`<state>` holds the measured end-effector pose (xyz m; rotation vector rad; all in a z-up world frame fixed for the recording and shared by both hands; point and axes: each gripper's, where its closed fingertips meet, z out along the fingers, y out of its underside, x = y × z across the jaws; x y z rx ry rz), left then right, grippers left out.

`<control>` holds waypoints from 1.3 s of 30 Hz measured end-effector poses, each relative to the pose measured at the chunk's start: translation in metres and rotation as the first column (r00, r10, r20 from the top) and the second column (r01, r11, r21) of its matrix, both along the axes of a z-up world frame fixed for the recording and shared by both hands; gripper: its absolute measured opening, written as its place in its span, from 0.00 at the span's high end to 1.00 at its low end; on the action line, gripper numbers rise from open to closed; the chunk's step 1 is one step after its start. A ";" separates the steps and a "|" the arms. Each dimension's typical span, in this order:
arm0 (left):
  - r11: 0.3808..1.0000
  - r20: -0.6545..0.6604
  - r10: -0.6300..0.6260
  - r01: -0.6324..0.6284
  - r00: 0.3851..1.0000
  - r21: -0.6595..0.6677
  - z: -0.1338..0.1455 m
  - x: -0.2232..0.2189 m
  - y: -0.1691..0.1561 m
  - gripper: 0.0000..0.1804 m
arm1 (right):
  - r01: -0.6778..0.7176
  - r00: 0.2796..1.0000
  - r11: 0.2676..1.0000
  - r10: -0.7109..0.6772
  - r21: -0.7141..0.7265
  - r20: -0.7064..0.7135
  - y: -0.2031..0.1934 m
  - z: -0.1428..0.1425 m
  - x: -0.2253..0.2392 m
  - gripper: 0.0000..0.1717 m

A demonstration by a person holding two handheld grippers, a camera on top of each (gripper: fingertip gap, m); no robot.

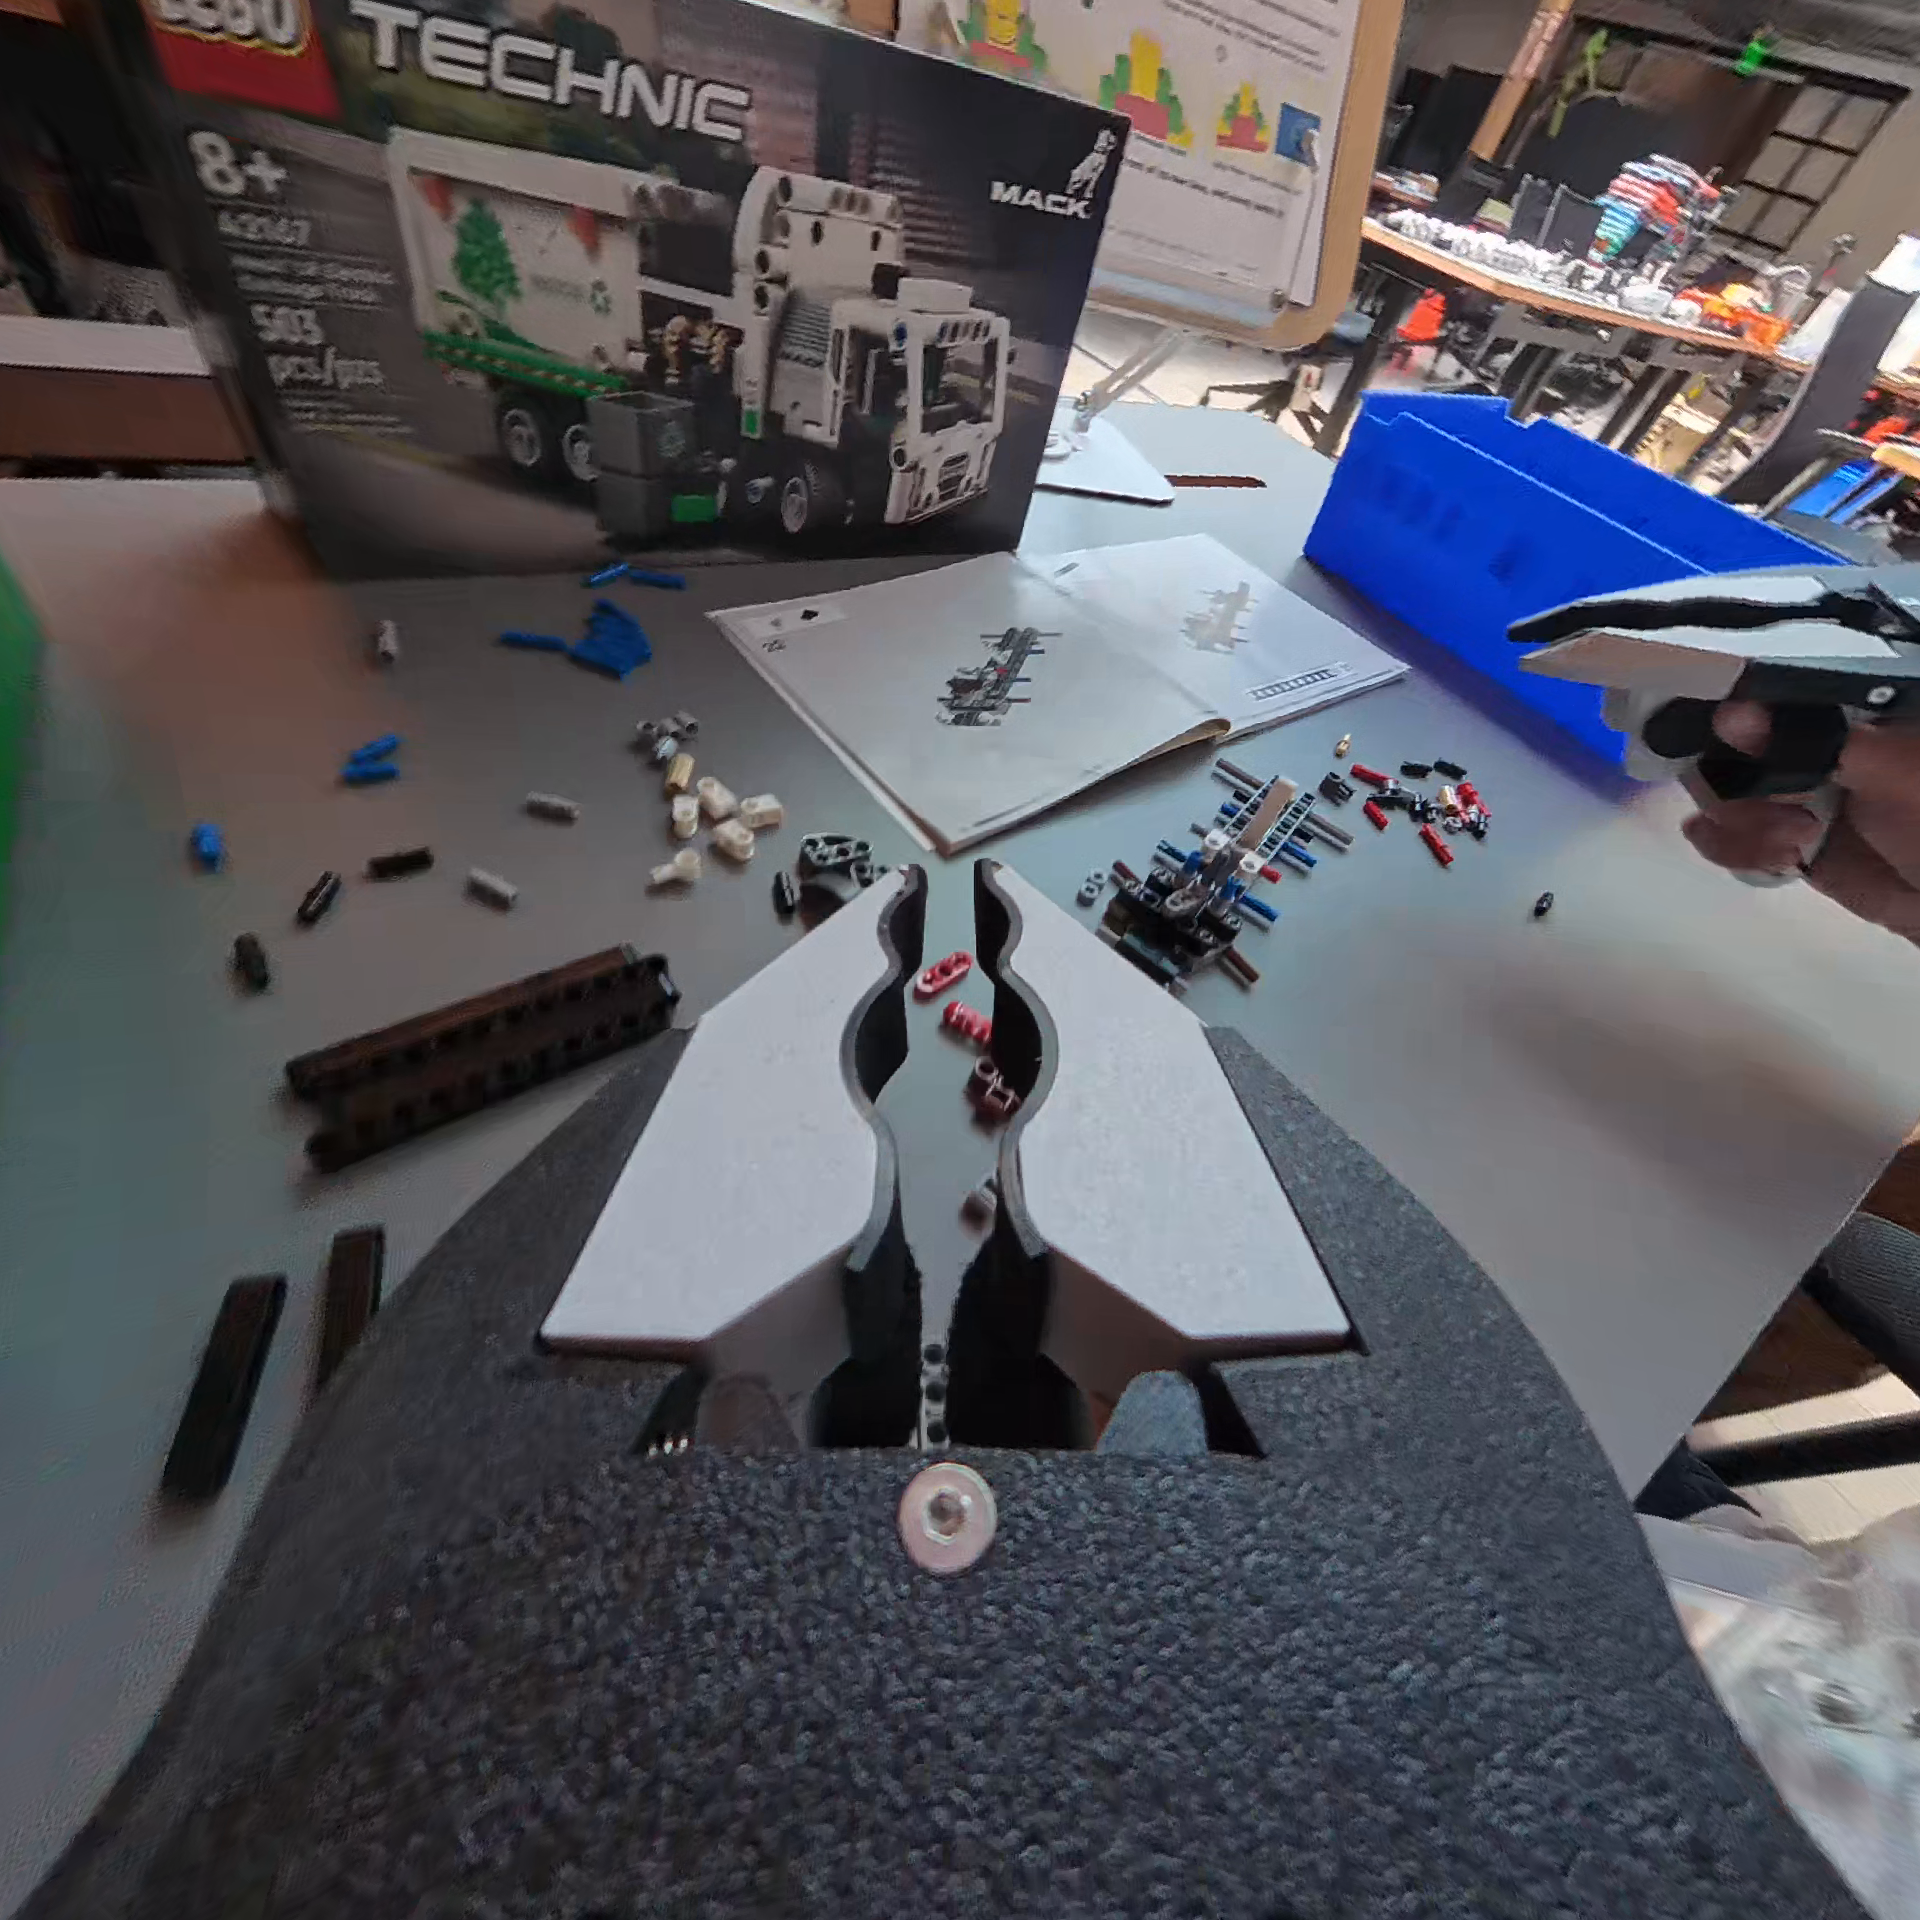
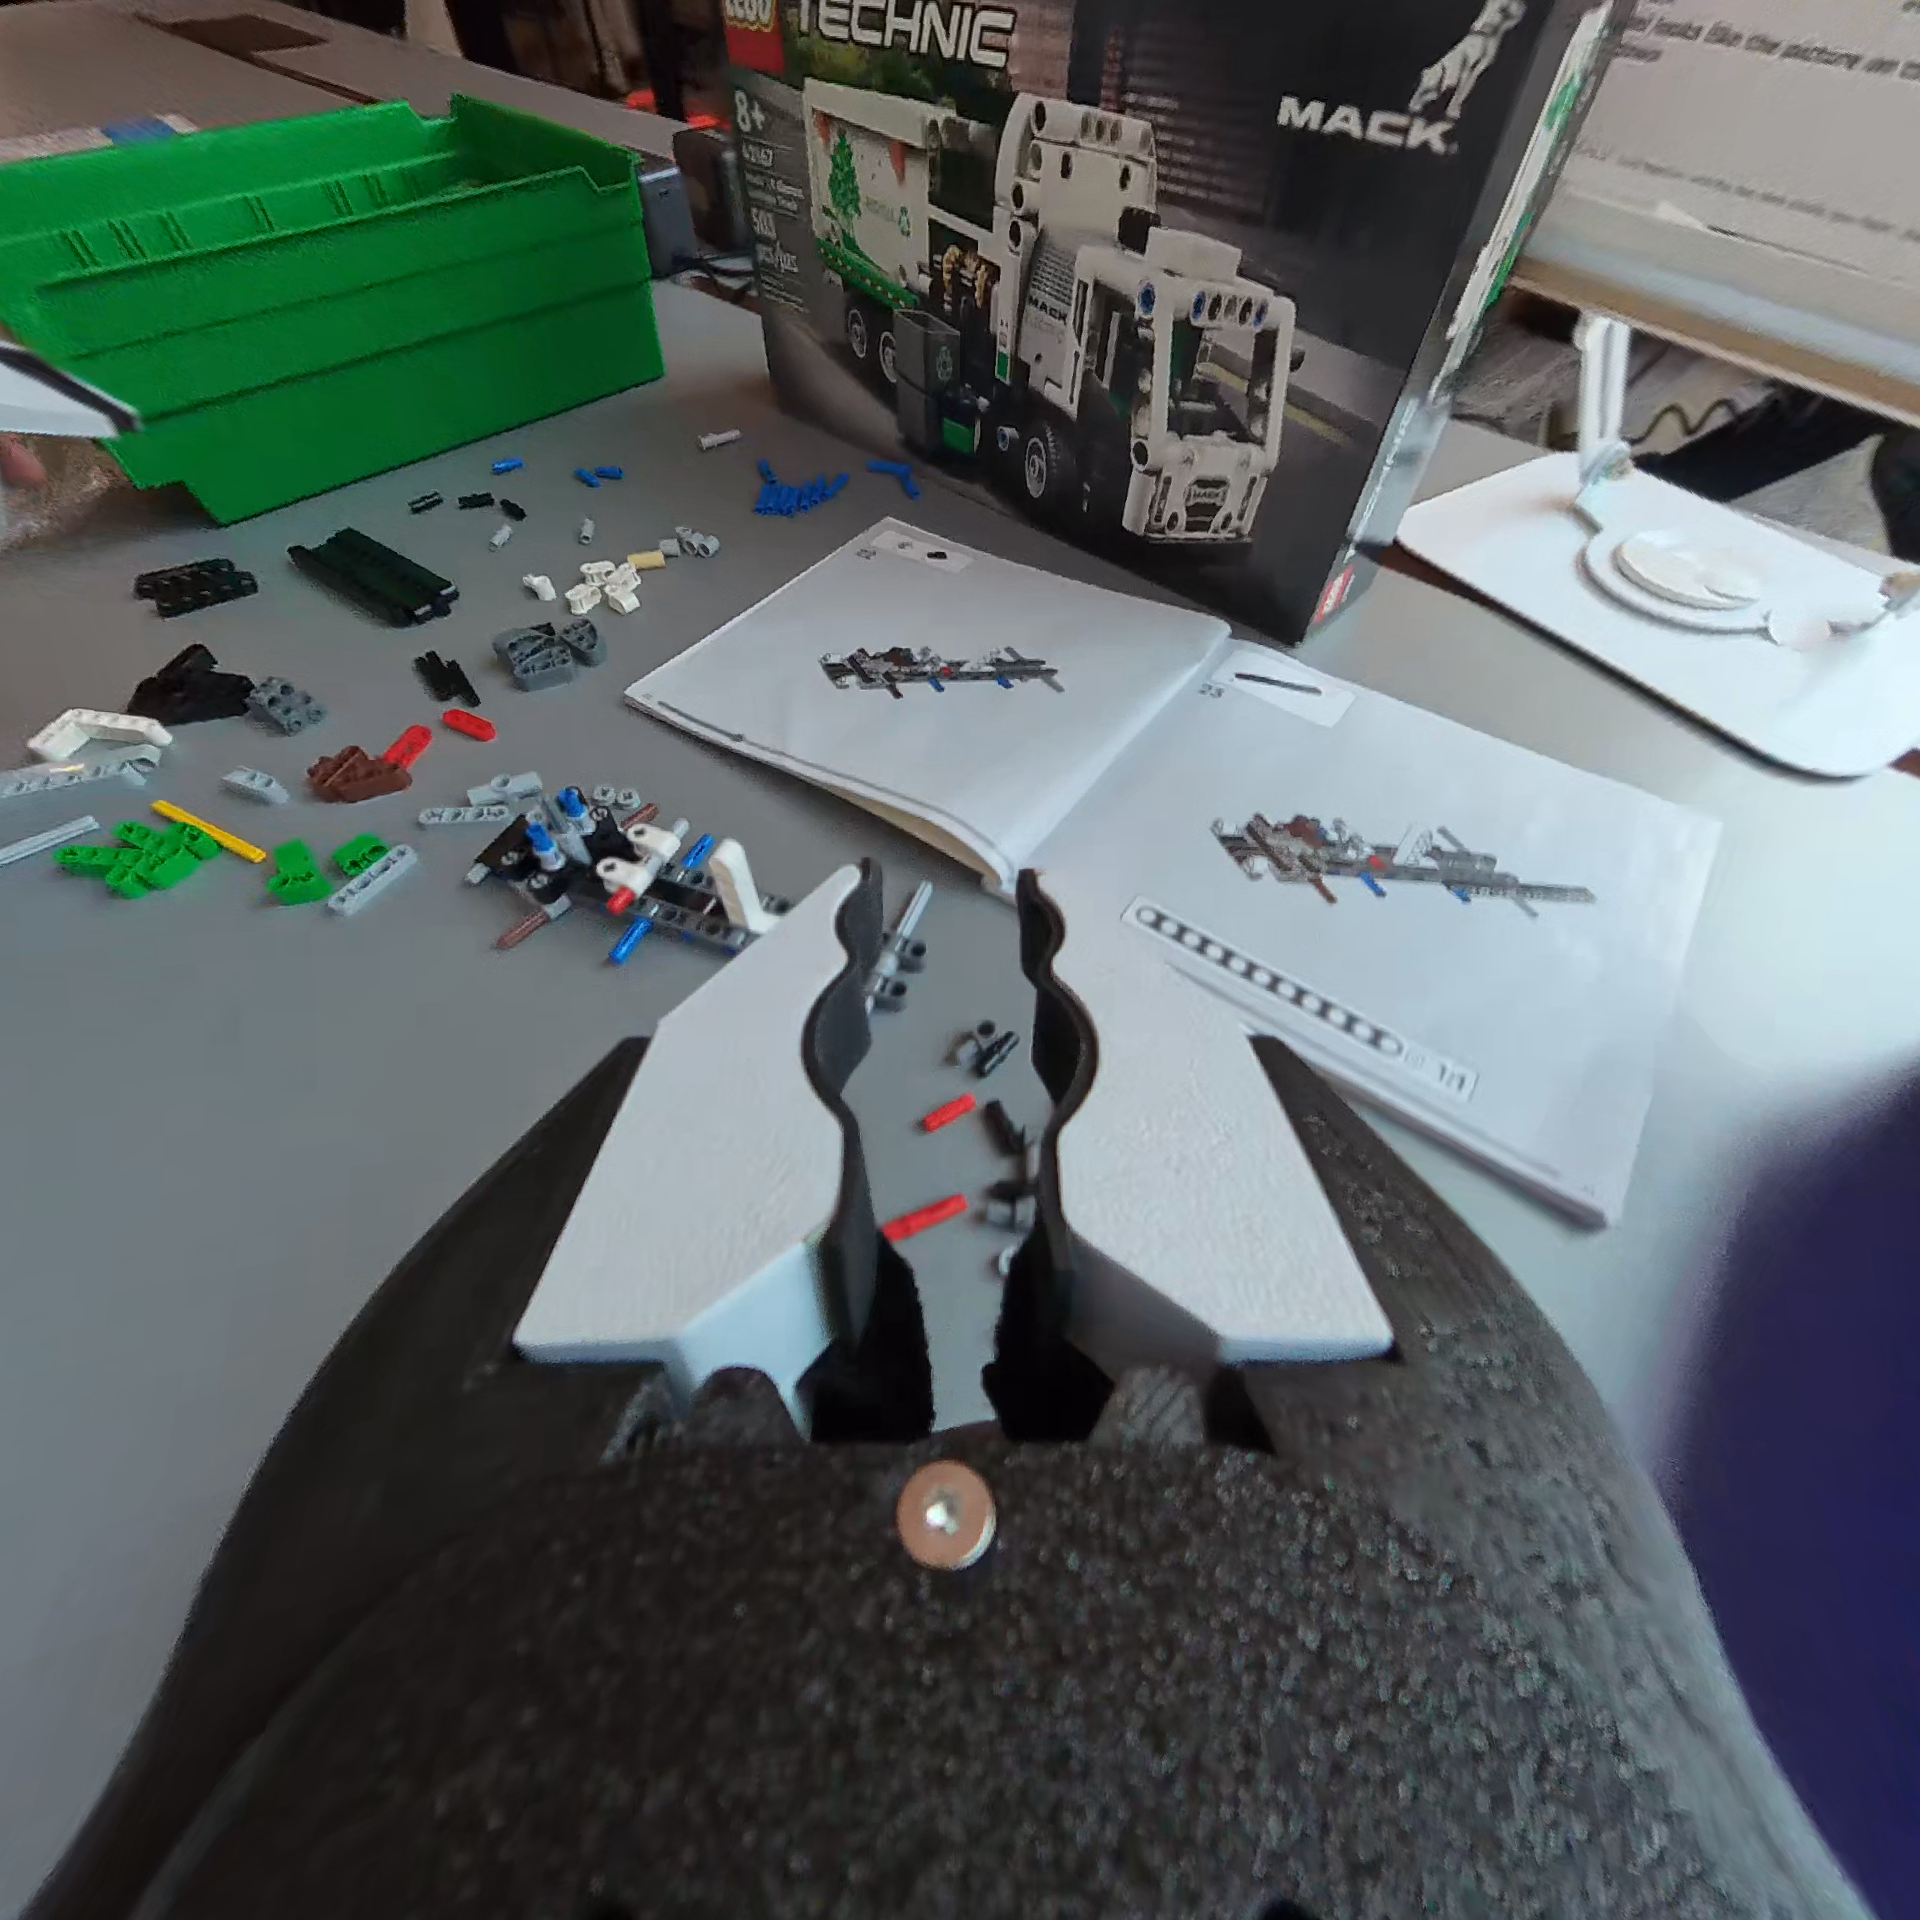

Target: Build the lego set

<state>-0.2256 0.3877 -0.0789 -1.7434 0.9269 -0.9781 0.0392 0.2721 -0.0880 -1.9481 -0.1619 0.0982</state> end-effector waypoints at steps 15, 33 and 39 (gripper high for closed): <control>0.997 0.029 -0.073 0.072 0.997 0.042 0.006 0.002 0.018 0.94 | 0.123 0.991 0.984 -0.117 0.128 -0.059 0.002 -0.014 -0.026 0.85; 0.993 -0.081 -0.067 0.074 0.994 0.094 -0.009 0.029 0.094 0.94 | -0.096 0.995 0.994 0.096 -0.058 -0.003 0.053 -0.035 0.015 0.85; 0.996 -0.162 0.048 -0.036 0.986 0.076 -0.012 -0.001 0.103 0.95 | -0.082 0.997 0.996 0.082 -0.027 0.012 0.052 -0.029 0.017 0.86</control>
